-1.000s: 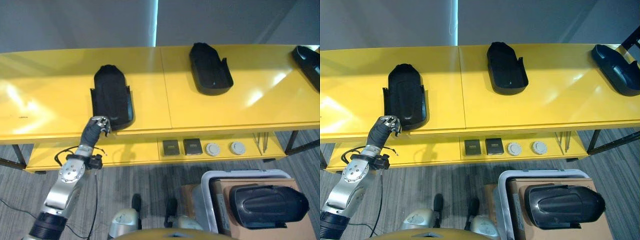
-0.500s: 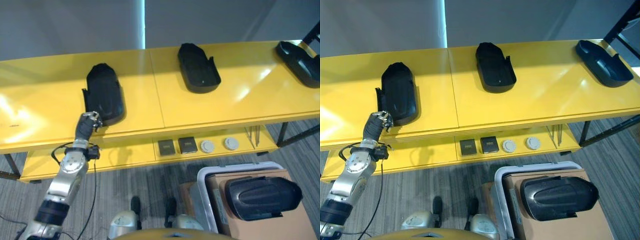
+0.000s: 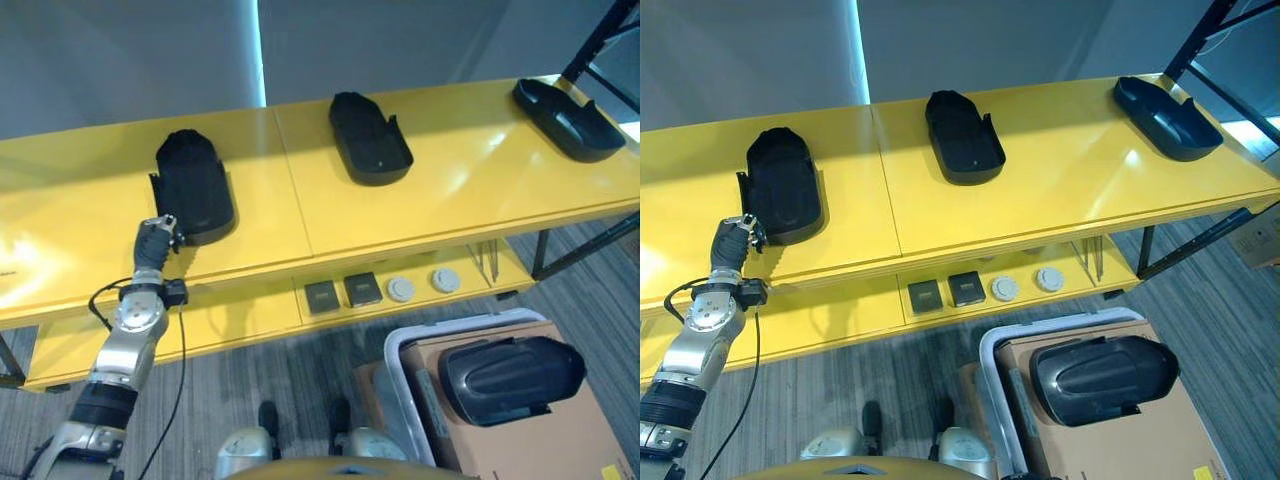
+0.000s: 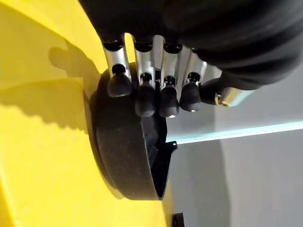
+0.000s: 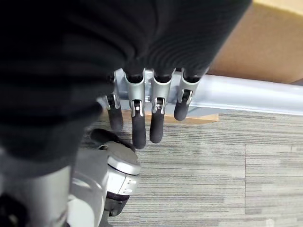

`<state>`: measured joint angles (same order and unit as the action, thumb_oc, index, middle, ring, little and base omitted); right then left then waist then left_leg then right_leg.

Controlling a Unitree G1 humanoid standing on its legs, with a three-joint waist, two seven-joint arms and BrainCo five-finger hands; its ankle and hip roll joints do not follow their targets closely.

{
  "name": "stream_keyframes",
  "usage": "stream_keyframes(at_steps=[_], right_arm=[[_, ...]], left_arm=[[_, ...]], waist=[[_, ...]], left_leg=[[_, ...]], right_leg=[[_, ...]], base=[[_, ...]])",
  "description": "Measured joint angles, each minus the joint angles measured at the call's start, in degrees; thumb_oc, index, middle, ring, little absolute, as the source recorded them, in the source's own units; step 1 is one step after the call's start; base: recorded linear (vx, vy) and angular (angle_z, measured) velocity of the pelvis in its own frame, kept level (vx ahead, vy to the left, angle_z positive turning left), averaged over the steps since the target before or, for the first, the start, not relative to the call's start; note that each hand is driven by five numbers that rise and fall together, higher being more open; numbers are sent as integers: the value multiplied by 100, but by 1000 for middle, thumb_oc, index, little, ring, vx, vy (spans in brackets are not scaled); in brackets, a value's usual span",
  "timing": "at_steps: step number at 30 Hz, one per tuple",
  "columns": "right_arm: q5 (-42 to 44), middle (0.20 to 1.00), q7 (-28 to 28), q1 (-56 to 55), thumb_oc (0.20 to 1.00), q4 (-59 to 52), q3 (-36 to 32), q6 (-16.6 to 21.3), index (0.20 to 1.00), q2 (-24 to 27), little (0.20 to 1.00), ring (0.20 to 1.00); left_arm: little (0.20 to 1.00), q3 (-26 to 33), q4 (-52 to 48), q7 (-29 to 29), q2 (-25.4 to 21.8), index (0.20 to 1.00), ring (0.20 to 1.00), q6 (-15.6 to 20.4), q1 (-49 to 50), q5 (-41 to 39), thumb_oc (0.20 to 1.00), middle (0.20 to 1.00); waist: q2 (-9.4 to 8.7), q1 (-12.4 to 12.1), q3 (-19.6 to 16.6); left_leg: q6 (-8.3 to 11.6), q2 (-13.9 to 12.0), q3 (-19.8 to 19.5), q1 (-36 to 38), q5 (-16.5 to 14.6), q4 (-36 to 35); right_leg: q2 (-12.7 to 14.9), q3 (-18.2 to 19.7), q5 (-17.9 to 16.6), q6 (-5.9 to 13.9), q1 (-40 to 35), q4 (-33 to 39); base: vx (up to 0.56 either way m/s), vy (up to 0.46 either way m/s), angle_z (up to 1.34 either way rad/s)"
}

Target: Move parts from the plastic box to the shelf.

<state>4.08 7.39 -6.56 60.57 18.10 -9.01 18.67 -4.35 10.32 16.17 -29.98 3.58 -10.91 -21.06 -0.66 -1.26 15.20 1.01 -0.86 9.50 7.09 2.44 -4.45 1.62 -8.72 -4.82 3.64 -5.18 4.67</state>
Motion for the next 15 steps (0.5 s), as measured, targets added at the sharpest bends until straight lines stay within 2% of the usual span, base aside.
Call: stream_keyframes(at_steps=[5, 11, 12, 13, 14, 15], right_arm=[[-3, 1000, 12, -1, 1000, -15, 138, 5, 1000, -3, 1000, 1000], [-194, 1000, 18, -1, 1000, -6, 144, 35, 1000, -3, 1000, 1000], [-226, 1000, 22, -7, 1000, 2, 144, 33, 1000, -4, 1000, 1000], [-226, 1000, 26, -18, 1000, 4, 144, 33, 1000, -4, 1000, 1000], [-226, 1000, 26, -17, 1000, -2, 143, 41, 1000, -6, 1000, 1000], [-226, 1000, 26, -17, 1000, -2, 142, 41, 1000, -8, 1000, 1000]], left_arm=[[200, 29, 222, 81, -323, 200, 200, 5, -167, -1, 200, 200], [200, 77, 221, 77, -325, 200, 200, 8, -171, -1, 200, 200], [354, 89, 235, 74, -325, 354, 354, 8, -170, -2, 354, 354], [432, 123, 235, 66, -322, 432, 432, 10, -170, -2, 432, 432], [476, 188, 233, 62, -322, 476, 476, 21, -170, -2, 476, 476], [479, 197, 211, 58, -322, 479, 479, 31, -169, -3, 479, 479]], waist=[[-75, 84, -50], [-89, 107, -65], [-88, 115, -65], [-84, 116, -99], [-81, 132, -117], [-81, 133, -127]], left_leg=[[-3, -1, 13, 4, 2, 0], [-40, 0, 29, 30, 25, 0], [-41, -3, 37, 106, 20, -1], [-42, -4, 50, 161, -1, -2], [0, -4, 54, 191, -39, -8], [2, -2, 57, 193, -40, -15]], right_leg=[[2, 14, -13, 2, 2, 0], [3, 22, -20, -3, -15, 0], [2, 22, -19, -3, -90, 1], [1, 28, -14, 5, -137, 1], [6, 32, -9, 9, -167, 2], [9, 34, -8, 9, -167, 2]], base=[[1, 2, -1], [11, 2, 0], [26, 9, -4], [13, 13, -4], [6, 10, -4], [0, 0, 0]])
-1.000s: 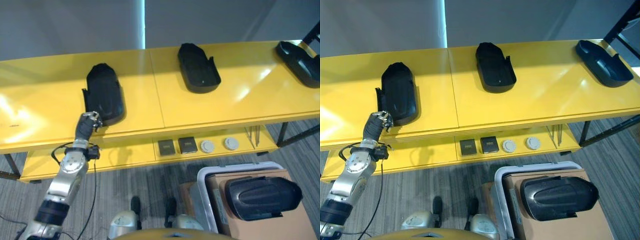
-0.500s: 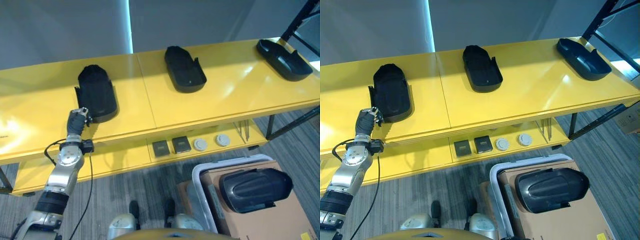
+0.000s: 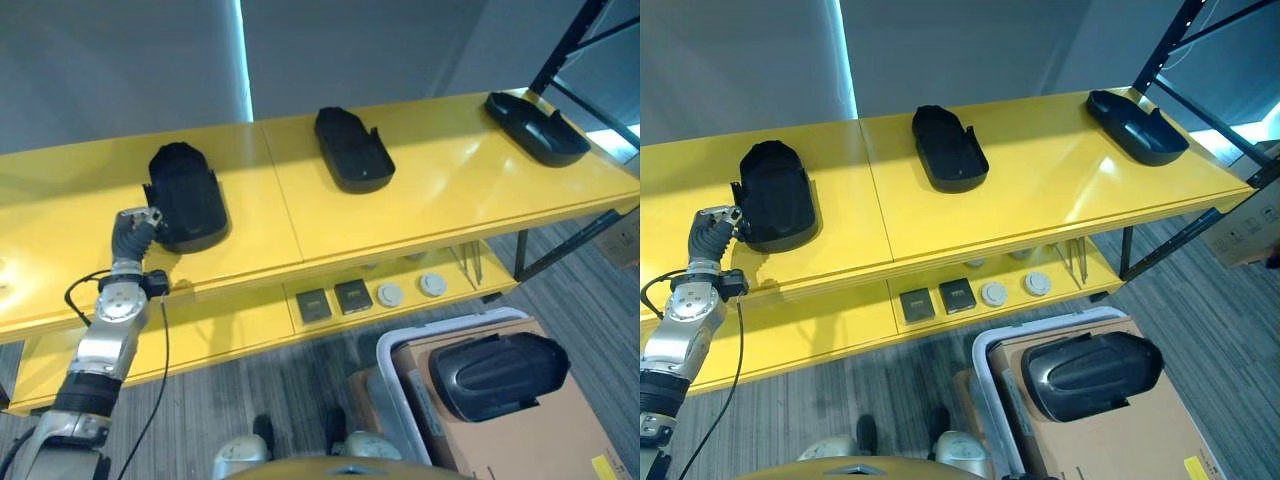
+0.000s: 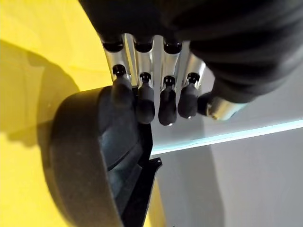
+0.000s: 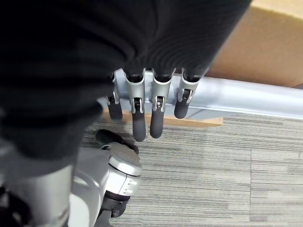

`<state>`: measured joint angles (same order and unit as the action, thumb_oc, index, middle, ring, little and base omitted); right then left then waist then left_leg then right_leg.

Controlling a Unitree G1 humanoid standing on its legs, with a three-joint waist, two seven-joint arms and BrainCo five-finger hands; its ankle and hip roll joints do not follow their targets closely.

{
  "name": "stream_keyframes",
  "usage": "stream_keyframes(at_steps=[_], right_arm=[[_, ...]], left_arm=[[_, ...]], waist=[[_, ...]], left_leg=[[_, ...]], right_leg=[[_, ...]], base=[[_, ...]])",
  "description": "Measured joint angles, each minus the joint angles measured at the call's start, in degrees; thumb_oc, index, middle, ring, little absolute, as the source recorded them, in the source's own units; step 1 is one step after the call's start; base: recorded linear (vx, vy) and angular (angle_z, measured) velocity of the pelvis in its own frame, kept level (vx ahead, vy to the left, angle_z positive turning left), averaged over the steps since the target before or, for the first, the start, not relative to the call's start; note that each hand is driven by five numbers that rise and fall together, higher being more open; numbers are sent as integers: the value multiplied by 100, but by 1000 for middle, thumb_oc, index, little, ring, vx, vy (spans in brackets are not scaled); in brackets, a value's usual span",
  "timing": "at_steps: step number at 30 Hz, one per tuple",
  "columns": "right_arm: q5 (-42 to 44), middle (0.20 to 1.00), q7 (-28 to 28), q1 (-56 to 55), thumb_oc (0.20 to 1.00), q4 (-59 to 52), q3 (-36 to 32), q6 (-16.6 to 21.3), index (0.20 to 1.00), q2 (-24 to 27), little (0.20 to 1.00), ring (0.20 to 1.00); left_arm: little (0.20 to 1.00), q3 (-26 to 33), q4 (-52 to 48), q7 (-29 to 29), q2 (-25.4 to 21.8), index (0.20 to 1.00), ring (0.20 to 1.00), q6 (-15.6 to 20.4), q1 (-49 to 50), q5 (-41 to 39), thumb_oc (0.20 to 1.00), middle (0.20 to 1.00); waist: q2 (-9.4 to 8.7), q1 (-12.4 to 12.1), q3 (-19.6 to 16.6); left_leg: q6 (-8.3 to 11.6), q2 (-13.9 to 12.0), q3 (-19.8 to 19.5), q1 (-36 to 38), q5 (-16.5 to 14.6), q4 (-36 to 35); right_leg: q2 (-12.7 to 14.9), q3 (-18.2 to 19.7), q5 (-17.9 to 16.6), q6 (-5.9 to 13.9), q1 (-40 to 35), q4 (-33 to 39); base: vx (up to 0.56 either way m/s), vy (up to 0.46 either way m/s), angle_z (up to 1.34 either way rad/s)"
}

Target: Move parts from the plastic box to the shelf.

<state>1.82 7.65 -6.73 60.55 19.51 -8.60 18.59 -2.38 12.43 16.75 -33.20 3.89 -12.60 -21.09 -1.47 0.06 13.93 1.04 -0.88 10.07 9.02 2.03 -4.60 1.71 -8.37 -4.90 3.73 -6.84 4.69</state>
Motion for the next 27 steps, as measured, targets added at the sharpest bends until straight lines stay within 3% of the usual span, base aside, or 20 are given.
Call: stream_keyframes(at_steps=[1, 2, 8, 14, 15, 18, 23, 24, 25, 27], right_arm=[[0, 1000, 0, -7, 1000, 2, 0, -2, 1000, -2, 1000, 1000], [-1, 1000, 0, -41, 1000, 5, -15, -3, 1000, -11, 1000, 1000], [-2, 1000, -3, -119, 1000, 25, -61, 6, 1000, -39, 1000, 1000], [3, 1000, -35, -172, 1000, 94, -382, -15, 1000, -70, 1000, 1000], [7, 1000, -53, -200, 1000, 117, -442, -45, 1000, -70, 1000, 1000], [12, 1000, -66, -195, 1000, 127, -483, -117, 1000, -68, 1000, 1000], [319, 1000, -125, -213, 1000, 454, -926, -314, 1000, -123, 1000, 1000], [481, 1000, -476, -200, 1000, 593, -1017, -420, 1000, -148, 1000, 1000], [528, 1000, -556, -211, 1000, 684, -1118, -442, 1000, -149, 1000, 1000], [700, 1000, -686, -131, 1000, 821, -1189, -532, 1000, -139, 1000, 1000]], left_arm=[[677, -1, -34, -13, 2, 677, 677, 7, 0, 0, 677, 677], [1000, 14, -108, -90, 3, 1000, 1000, 35, 23, -2, 1000, 1000], [1000, 128, -1610, -524, 15, 1000, 1000, 218, 335, -20, 1000, 1000], [1000, 346, -2695, -1530, 311, 1000, 1000, 303, 779, -538, 1000, 1000], [1000, 323, -2743, -1925, 480, 1000, 1000, 181, 829, -852, 1000, 1000], [1000, 189, -2738, -2354, 553, 1000, 1000, -134, 933, -1355, 1000, 1000], [1000, -612, -2041, -3214, 642, 1000, 1000, -640, 1233, -2191, 1000, 1000], [1000, -784, -1959, -3477, 641, 1000, 1000, -854, 1322, -2316, 1000, 1000], [1000, -830, -1940, -3631, 646, 1000, 1000, -987, 1338, -2445, 1000, 1000], [1000, -931, -1792, -4113, 649, 1000, 1000, -1399, 1371, -2845, 1000, 1000]], waist=[[-4, -2, -21], [1, -17, -89], [17, -107, -226], [188, -238, -490], [226, -305, -538], [251, -331, -585], [290, -252, -622], [296, -215, -589], [289, -189, -570], [328, -244, -554]], left_leg=[[0, 0, 0, -1, 0, -11], [-11, 0, -1, -1, -7, -20], [-8, 7, -3, 9, -2, -22], [-24, 40, -8, 11, -8, -22], [-49, 51, -9, 12, -21, -22], [-64, 74, -8, -9, -31, -21], [-149, 205, 133, -76, -72, -20], [-185, 231, 238, -114, -81, -22], [-185, 232, 338, -120, -71, -12], [-306, 164, 695, -114, -40, -21]], right_leg=[[0, 1, -1, -1, 1, 0], [1, 0, 5, -10, 0, 1], [5, -5, 4, -17, -15, 23], [30, -8, 7, -13, -9, 36], [38, -4, 10, -14, 12, 36], [52, 22, 41, -58, 49, 36], [163, 303, 47, 29, 352, -197], [221, 297, 41, 85, 442, -234], [248, 270, 31, 136, 492, -244], [416, -280, 60, 295, 604, -351]], base=[[0, 0, 0], [0, 0, 0], [-30, 20, 0], [-110, 84, 0], [-99, 118, 0], [-106, 153, -4], [-107, 112, -25], [-160, 21, -46], [-130, -15, -42], [-143, -5, -65]])
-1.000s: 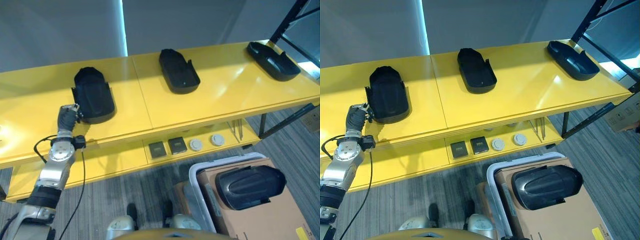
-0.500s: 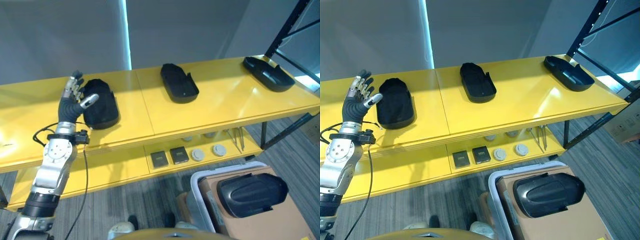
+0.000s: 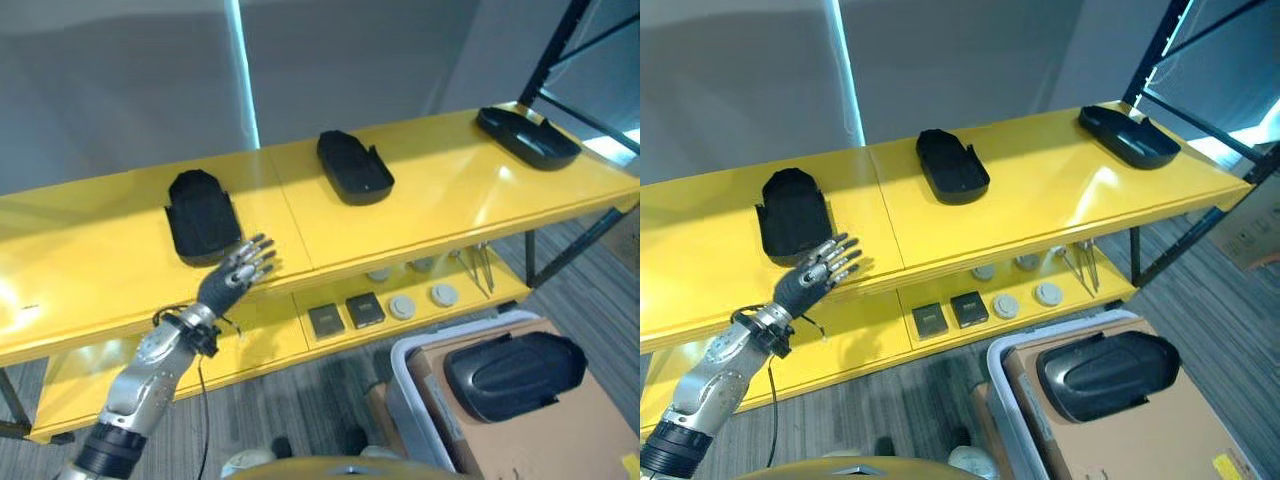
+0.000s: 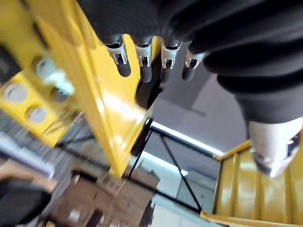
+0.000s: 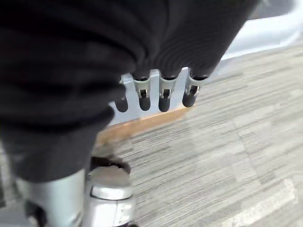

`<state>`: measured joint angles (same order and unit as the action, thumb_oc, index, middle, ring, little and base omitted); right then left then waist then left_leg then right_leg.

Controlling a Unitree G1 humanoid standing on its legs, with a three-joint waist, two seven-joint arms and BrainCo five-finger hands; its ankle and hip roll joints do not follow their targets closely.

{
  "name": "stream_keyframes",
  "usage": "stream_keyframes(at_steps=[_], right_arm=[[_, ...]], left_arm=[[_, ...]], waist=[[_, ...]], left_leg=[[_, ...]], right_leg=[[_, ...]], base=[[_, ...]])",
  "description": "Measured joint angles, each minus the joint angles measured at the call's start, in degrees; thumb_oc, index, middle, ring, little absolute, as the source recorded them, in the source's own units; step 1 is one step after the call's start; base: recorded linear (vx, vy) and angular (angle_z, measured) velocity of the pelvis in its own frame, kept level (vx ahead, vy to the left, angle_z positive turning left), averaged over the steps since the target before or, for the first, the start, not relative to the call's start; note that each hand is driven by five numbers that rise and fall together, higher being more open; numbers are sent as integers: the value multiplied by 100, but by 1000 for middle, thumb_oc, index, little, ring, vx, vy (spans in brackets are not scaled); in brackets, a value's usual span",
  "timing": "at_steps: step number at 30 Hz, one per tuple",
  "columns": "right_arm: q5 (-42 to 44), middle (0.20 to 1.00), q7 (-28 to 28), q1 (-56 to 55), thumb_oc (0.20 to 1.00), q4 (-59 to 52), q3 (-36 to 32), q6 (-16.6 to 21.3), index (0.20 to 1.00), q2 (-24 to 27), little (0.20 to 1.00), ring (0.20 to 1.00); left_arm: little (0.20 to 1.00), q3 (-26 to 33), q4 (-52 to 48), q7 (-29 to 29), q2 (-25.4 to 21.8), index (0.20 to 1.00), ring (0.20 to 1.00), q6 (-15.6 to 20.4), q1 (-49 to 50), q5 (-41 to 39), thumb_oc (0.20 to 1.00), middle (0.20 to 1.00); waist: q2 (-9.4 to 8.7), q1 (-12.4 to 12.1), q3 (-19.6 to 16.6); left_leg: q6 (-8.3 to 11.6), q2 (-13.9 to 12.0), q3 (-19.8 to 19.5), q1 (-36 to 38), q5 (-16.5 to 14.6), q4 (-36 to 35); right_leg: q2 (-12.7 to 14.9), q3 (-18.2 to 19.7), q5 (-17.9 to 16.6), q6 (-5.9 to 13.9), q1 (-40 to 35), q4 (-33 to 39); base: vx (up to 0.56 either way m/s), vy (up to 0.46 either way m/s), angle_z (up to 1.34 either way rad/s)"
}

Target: Move parts from the plastic box to the shelf.

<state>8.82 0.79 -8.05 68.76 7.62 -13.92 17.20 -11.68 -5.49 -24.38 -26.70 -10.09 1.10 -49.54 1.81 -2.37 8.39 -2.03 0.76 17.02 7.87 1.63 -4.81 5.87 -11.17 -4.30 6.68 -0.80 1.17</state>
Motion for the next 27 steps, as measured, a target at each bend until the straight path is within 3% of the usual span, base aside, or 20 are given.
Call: stream_keyframes(at_steps=[2, 3, 4, 6, 7, 8, 9, 11, 12, 14, 15, 16, 17, 18, 19, 21, 22, 23, 25, 27], right_arm=[[-10, 1000, -15, 97, 1000, 26, 4, -28, 1000, 1, 1000, 1000], [-155, 1000, 1, 271, 1000, 87, 182, -43, 1000, -2, 1000, 1000], [-484, 1000, 2, 537, 1000, 201, 344, -125, 1000, 71, 1000, 1000], [-693, 1000, 1, 592, 1000, 202, 411, -169, 1000, 144, 1000, 1000], [-769, 1000, 2, 577, 1000, 196, 473, -218, 1000, 133, 1000, 1000], [-843, 1000, 0, 511, 1000, 196, 513, -245, 1000, 68, 1000, 1000], [-905, 1000, -6, 394, 1000, 202, 522, -250, 1000, 85, 1000, 1000], [-922, 1000, -11, 202, 1000, 205, 571, -254, 1000, 153, 1000, 1000], [-917, 1000, -11, 130, 1000, 209, 568, -269, 1000, 164, 1000, 1000], [-916, 1000, -11, 29, 1000, 193, 497, -271, 1000, 166, 1000, 1000], [-919, 1000, -7, 124, 1000, 194, 445, -256, 1000, 149, 1000, 1000], [-921, 1000, -1, 392, 1000, 389, 246, -258, 1000, 64, 1000, 1000], [-925, 1000, 5, 618, 1000, 425, 360, -251, 1000, 134, 1000, 1000], [-934, 1000, 1, 759, 1000, 414, 458, -249, 1000, 269, 1000, 1000], [-948, 1000, -1, 910, 1000, 400, 564, -249, 1000, 478, 1000, 1000], [-987, 1000, 48, 1176, 1000, 529, 710, -279, 1000, 727, 1000, 1000], [-994, 1000, 100, 1276, 1000, 637, 764, -283, 1000, 852, 1000, 1000], [-1018, 1000, 163, 1316, 1000, 642, 786, -274, 1000, 919, 1000, 1000], [-1034, 1000, 174, 1278, 1000, 660, 790, -278, 1000, 924, 1000, 1000], [-1041, 1000, 152, 1265, 1000, 856, 675, -260, 1000, 948, 1000, 1000]], left_arm=[[1000, -20, 160, -356, 70, 1000, 1000, -109, 119, -59, 1000, 1000], [1000, -133, 476, -721, 119, 1000, 1000, -259, 199, -380, 1000, 1000], [1000, -494, 1173, -1211, 199, 1000, 1000, -672, 312, -798, 1000, 1000], [1000, -640, 1683, -1717, 427, 1000, 1000, -911, 255, -1071, 1000, 1000], [1000, -664, 2065, -2072, 566, 1000, 1000, -969, 225, -1125, 1000, 1000], [1000, -661, 2487, -2369, 638, 1000, 1000, -1001, 192, -1105, 1000, 1000], [1000, -661, 2929, -2552, 781, 1000, 1000, -1003, 167, -1083, 1000, 1000], [1000, -654, 3395, -2873, 919, 1000, 1000, -947, 170, -891, 1000, 1000], [1000, -644, 3415, -2978, 970, 1000, 1000, -869, 97, -634, 1000, 1000], [1000, -571, 3657, -3019, 1072, 1000, 1000, -720, -55, -246, 1000, 1000], [1000, -454, 3834, -3015, 1082, 1000, 1000, -731, -39, 65, 1000, 1000], [1000, -175, 4325, -2971, 1071, 1000, 1000, -716, -31, 282, 1000, 1000], [1000, -83, 4505, -2904, 976, 1000, 1000, -731, 212, 481, 1000, 1000], [1000, -79, 4530, -2884, 948, 1000, 1000, -738, 378, 614, 1000, 1000], [1000, -86, 4566, -2866, 946, 1000, 1000, -755, 457, 827, 1000, 1000], [1000, -129, 4749, -2755, 975, 1000, 1000, -656, 480, 980, 1000, 1000], [1000, -200, 4790, -2601, 954, 1000, 1000, -563, 462, 1062, 1000, 1000], [1000, -209, 4823, -2436, 927, 1000, 1000, -543, 402, 1288, 1000, 1000], [1000, -256, 5139, -2153, 909, 1000, 1000, -480, 204, 1648, 1000, 1000], [1000, -526, 5792, -1803, 911, 1000, 1000, -264, -46, 2052, 1000, 1000]], waist=[[2, -31, 5], [31, -39, -27], [63, -128, -155], [-39, -38, -211], [-126, -32, -246], [-212, 22, -256], [-154, 82, -287], [-18, 97, -373], [-4, 264, -381], [-17, 379, -381], [-95, 376, -324], [-322, 224, -210], [-465, 39, -214], [-460, -11, -175], [-276, -117, -115], [-113, -127, -80], [8, -232, -81], [95, -210, -78], [236, -85, -109], [389, -57, -111]], left_leg=[[-40, -100, 462, -23, 9, 4], [-24, -263, 875, 29, -3, 34], [-35, -467, 1627, 71, -148, 0], [170, -580, 1945, 67, -302, 273], [315, -656, 2086, 69, -402, 439], [495, -659, 1898, 40, -548, 633], [442, -729, 1471, -30, -592, 752], [456, -883, 1111, -103, -613, 785], [487, -969, 1125, -91, -596, 773], [583, -1080, 1141, -60, -507, 863], [612, -1191, 1111, -133, -489, 1192], [1015, -1349, 609, -639, -391, 2654], [1047, -1287, -350, -1350, 40, 4014], [1108, -1176, -1089, -1783, -46, 4569], [1072, -1036, -1638, -1996, -224, 4387], [1011, -764, -2065, -1914, -277, 3045], [944, -660, -2136, -1577, -265, 1878], [926, -587, -2117, -1397, -138, 1162], [965, -534, -2185, -1231, 80, 612], [862, -514, -2148, -918, 203, 369]], right_leg=[[183, -680, 136, 259, 283, -439], [240, -1308, 371, 430, 575, -1143], [552, -2062, 825, 434, 907, -2474], [940, -2280, 1186, 305, 867, -2727], [1007, -2270, 1211, 233, 802, -2500], [752, -2078, 1183, -97, 637, -1996], [435, -1963, 951, -411, 457, -1605], [22, -1722, 852, -530, 375, -1199], [-142, -1650, 846, -540, 387, -1132], [-312, -1502, 897, -505, 383, -953], [-356, -1422, 929, -586, 401, -833], [-412, -1054, 975, -752, 388, -790], [-400, -404, 802, -959, 396, -719], [-469, -116, 630, -994, 401, -645], [-522, 88, 535, -948, 377, -537], [-544, 467, 374, -697, 365, -306], [-546, 681, 307, -613, 327, -143], [-537, 667, 96, -663, 217, -8], [-595, 690, 44, -701, -36, 327], [-535, 893, 47, -704, -116, 374]], base=[[-151, 53, -110], [-127, 17, -248], [-122, -92, -240], [-64, -237, -166], [-32, -263, -115], [-30, -235, -101], [-26, -197, -91], [5, -234, -95], [58, -260, -62], [111, -269, -42], [114, -212, -96], [21, -124, -165], [-53, 121, -188], [-43, 269, -193], [39, 389, -137], [53, 331, -120], [44, 258, -128], [44, 308, -99], [-18, 367, -29], [-71, 402, -43]])
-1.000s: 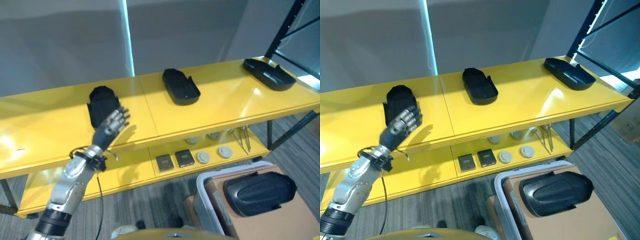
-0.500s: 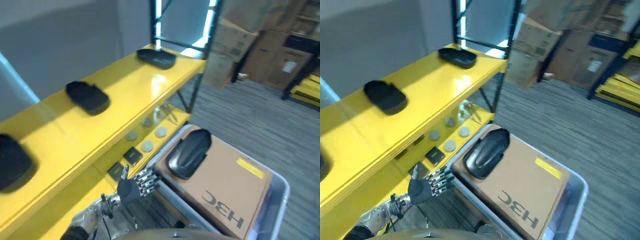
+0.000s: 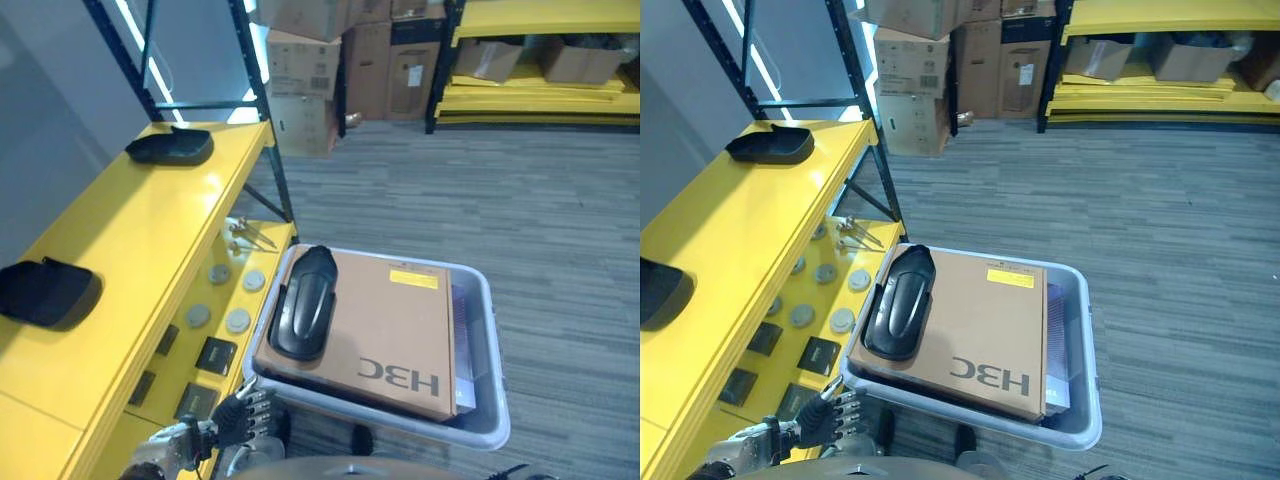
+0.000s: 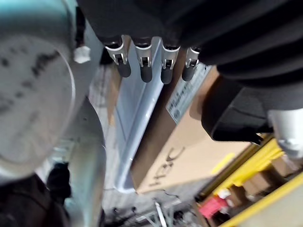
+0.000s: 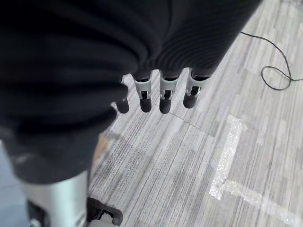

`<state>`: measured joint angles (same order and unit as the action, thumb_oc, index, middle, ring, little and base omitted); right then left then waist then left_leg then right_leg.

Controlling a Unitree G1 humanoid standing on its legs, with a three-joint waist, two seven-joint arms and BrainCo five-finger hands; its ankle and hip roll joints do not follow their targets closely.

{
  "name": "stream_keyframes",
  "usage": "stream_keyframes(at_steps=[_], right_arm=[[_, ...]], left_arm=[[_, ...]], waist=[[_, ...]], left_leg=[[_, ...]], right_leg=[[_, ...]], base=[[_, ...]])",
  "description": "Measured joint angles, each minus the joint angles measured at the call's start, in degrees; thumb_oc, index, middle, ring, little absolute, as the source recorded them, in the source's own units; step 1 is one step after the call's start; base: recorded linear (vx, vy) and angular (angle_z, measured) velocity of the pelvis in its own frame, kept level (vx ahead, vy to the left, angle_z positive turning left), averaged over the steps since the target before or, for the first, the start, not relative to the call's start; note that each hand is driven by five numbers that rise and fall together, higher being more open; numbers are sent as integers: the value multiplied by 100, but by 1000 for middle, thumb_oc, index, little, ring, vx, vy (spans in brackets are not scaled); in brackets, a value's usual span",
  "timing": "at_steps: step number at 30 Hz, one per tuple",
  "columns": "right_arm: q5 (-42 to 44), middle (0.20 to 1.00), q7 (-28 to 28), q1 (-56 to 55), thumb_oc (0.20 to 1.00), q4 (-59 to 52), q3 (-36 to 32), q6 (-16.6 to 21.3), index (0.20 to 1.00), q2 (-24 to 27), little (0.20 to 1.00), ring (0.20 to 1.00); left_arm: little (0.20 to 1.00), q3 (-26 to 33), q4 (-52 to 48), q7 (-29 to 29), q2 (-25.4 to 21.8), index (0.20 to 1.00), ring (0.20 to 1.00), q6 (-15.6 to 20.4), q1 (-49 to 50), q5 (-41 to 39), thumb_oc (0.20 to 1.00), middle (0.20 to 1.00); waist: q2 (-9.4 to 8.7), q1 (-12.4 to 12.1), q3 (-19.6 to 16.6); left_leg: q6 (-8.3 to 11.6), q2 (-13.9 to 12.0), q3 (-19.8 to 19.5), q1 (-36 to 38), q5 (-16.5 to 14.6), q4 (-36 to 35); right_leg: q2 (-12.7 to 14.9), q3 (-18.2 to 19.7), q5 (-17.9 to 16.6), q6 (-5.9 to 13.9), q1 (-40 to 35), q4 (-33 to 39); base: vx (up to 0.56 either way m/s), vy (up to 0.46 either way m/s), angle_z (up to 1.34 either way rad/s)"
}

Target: Move parts from the plastic box to the shelf.

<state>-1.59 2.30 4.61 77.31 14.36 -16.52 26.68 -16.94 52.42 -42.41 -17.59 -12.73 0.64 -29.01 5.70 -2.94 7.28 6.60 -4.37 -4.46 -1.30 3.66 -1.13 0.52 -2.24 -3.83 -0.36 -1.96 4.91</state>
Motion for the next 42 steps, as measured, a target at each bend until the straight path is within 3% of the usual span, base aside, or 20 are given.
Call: stream_keyframes(at_steps=[1, 4, 5, 7, 10, 12, 14, 15, 17, 18, 19, 20, 24, 27, 31, 33, 36, 39, 41, 42], right_arm=[[0, 1000, -12, -44, 1000, 8, -58, 6, 1000, -7, 1000, 1000], [130, 1000, -263, -114, 1000, 417, -620, 415, 1000, -63, 1000, 1000], [254, 1000, -381, -90, 1000, 366, -682, 669, 1000, -236, 1000, 1000], [412, 1000, -452, -85, 1000, 155, -858, 952, 1000, -353, 1000, 1000], [535, 1000, -555, 146, 1000, -82, -888, 1284, 1000, -503, 1000, 1000], [708, 1000, -626, 245, 1000, -361, -833, 1379, 1000, -591, 1000, 1000], [887, 1000, -661, 367, 1000, -553, -706, 1423, 1000, -511, 1000, 1000], [1042, 1000, -666, 421, 1000, -673, -497, 1365, 1000, -520, 1000, 1000], [1148, 1000, -670, 384, 1000, -975, -319, 1292, 1000, -566, 1000, 1000], [1158, 1000, -675, 380, 1000, -1005, -319, 1292, 1000, -610, 1000, 1000], [1202, 1000, -682, 371, 1000, -985, -322, 1290, 1000, -681, 1000, 1000], [1279, 1000, -770, 427, 1000, -961, -327, 1309, 1000, -701, 1000, 1000], [1502, 1000, -945, 204, 1000, -1227, -298, 1369, 1000, -538, 1000, 1000], [1547, 1000, -1152, -6, 1000, -2020, -210, 1079, 1000, -195, 1000, 1000], [1771, 1000, -1305, -121, 1000, -2804, -152, 626, 1000, 107, 1000, 1000], [2021, 1000, -1466, -175, 1000, -3450, -232, 380, 1000, 197, 1000, 1000], [2208, 1000, -1697, -142, 1000, -4401, -532, 402, 1000, 345, 1000, 1000], [2189, 1000, -1946, 207, 1000, -5547, -891, 694, 1000, 603, 1000, 1000], [2139, 1000, -2061, 340, 1000, -6409, -1314, 743, 1000, 790, 1000, 1000], [2136, 1000, -2111, 391, 1000, -6608, -1425, 758, 1000, 770, 1000, 1000]], left_arm=[[1000, -64, 92, 58, 8, 1000, 1000, 52, -47, 56, 1000, 1000], [1000, -417, 670, 394, 313, 1000, 1000, 507, -216, 611, 1000, 1000], [1000, -481, 509, 559, 206, 1000, 1000, 513, -226, 813, 1000, 1000], [1000, -570, 432, 659, 105, 1000, 1000, 505, -272, 858, 1000, 1000], [1000, -590, 345, 999, 195, 1000, 1000, 502, -291, 1081, 1000, 1000], [1000, -569, 393, 1202, 26, 1000, 1000, 490, -287, 1226, 1000, 1000], [1000, -558, 441, 1363, -42, 1000, 1000, 510, -289, 1228, 1000, 1000], [1000, -512, 447, 1674, 36, 1000, 1000, 608, -319, 1168, 1000, 1000], [1000, -490, 483, 1995, 59, 1000, 1000, 696, -313, 1082, 1000, 1000], [1000, -413, 508, 2120, 15, 1000, 1000, 738, -322, 1046, 1000, 1000], [1000, -363, 519, 2213, -127, 1000, 1000, 777, -314, 1010, 1000, 1000], [1000, -293, 800, 2439, -120, 1000, 1000, 857, -346, 1006, 1000, 1000], [1000, -305, 1139, 2923, -31, 1000, 1000, 903, 294, 1039, 1000, 1000], [1000, -229, 1137, 3138, 206, 1000, 1000, 962, 785, 1120, 1000, 1000], [1000, 116, 1144, 3332, 371, 1000, 1000, 1114, 979, 1126, 1000, 1000], [1000, 578, 1196, 3471, 453, 1000, 1000, 1247, 1000, 1270, 1000, 1000], [1000, 584, 1286, 3488, 496, 1000, 1000, 1305, 999, 1511, 1000, 1000], [1000, 556, 1355, 3579, 525, 1000, 1000, 1415, 1079, 1578, 1000, 1000], [1000, 631, 1351, 3585, 476, 1000, 1000, 1567, 1076, 1638, 1000, 1000], [1000, 716, 1335, 3584, 416, 1000, 1000, 1595, 1057, 1687, 1000, 1000]], waist=[[15, 28, -2], [298, 106, -30], [141, 13, 67], [-26, -39, 157], [-268, -215, 158], [-593, -214, 152], [-665, -207, 103], [-456, -352, 77], [-305, -463, 2], [-362, -573, -17], [-641, -647, -57], [-728, -687, -47], [-359, -706, -195], [-151, -716, -142], [-59, -733, -23], [-115, -717, 167], [-245, -562, 310], [-307, -445, 324], [-124, -184, 255], [-156, -174, 261]], left_leg=[[-22, -2, 92, 82, 12, -7], [-205, 61, 489, 594, -128, -344], [-402, 350, 638, 664, -151, -345], [-540, 556, 882, 758, -185, -344], [-687, 692, 1172, 775, -247, -344], [-722, 771, 1359, 793, -254, -344], [-827, 679, 1478, 630, -211, -337], [-710, 273, 1592, 315, -183, -101], [-609, -96, 1531, 135, -117, 16], [-488, -143, 1474, 70, -144, 52], [-431, -60, 1395, -20, -235, 165], [-295, -80, 1337, -22, -210, 237], [-61, -597, 1030, 20, -165, 246], [77, -790, 885, -44, -39, 285], [163, -844, 896, -253, 135, 525], [417, -803, 891, -397, 356, 784], [324, -652, 902, -411, 599, 798], [156, -334, 931, -328, 38, 1015], [-121, -264, 1157, -146, -277, 471], [-146, -193, 1204, 20, -251, 184]], right_leg=[[57, 8, -1, 11, -5, -4], [324, 111, 12, 471, 89, -198], [599, 222, 38, 584, 228, -367], [889, 138, 60, 624, 284, -430], [1376, -697, 133, 918, 410, -514], [1509, -944, -398, 1069, 490, -602], [1385, -962, -523, 1158, 589, -425], [1229, -1164, 68, 905, 884, -1037], [1040, -1232, 626, 851, 1156, -2096], [992, -1306, 744, 826, 1115, -2086], [1082, -1225, 652, 781, 915, -1711], [1071, -1290, 564, 772, 664, -1372], [369, -1457, 198, 483, 150, -400], [133, -1566, 71, 332, -48, -5], [79, -1580, 36, 270, -26, 15], [162, -1579, 46, 250, -7, 17], [368, -1582, -4, 183, 50, 17], [669, -1715, -164, 205, 212, 14], [648, -1806, -276, 373, 179, -3], [720, -1776, -278, 432, 141, 2]], base=[[-61, 381, -21], [-52, 247, -19], [-82, 152, -45], [-87, 29, -52], [-184, -23, -59], [-260, -108, -39], [-350, -311, -36], [-293, -433, -14], [-201, -363, -11], [-84, -326, -15], [-87, -397, -3], [-74, -375, 3], [-42, -322, -2], [-54, -257, 13], [-52, -148, 8], [-64, -29, -3], [-120, 78, -19], [-31, 126, -45], [56, 146, 26], [60, 182, 41]])
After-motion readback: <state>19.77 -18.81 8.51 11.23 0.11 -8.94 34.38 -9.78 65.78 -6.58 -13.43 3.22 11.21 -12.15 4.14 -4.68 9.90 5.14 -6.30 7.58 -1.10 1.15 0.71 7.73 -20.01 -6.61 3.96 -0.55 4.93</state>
